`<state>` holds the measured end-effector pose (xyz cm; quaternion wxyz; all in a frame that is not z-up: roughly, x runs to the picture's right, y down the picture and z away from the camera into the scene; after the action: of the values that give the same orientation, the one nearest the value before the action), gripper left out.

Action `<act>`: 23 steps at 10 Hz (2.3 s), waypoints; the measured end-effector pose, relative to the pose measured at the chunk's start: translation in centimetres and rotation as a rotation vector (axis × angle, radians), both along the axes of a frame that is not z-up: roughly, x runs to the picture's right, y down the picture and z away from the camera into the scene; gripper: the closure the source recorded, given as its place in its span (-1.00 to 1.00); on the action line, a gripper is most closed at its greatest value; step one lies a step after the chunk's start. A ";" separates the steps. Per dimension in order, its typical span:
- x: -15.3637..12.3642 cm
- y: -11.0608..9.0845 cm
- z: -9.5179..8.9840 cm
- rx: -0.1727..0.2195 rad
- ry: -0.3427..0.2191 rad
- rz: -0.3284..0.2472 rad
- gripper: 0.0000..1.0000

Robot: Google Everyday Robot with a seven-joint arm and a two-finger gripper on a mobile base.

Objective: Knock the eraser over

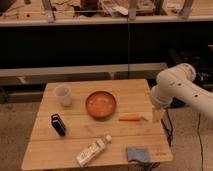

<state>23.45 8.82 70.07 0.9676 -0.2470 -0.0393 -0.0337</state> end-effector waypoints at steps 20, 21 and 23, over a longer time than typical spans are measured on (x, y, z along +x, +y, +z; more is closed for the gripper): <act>-3.7 -1.4 1.4 0.044 -0.106 -0.068 -0.60; -4.0 -1.4 1.5 0.046 -0.111 -0.072 -0.60; -4.7 -1.7 1.7 0.051 -0.124 -0.083 -0.60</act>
<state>18.75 7.14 71.73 0.9671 -0.2211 -0.0881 -0.0902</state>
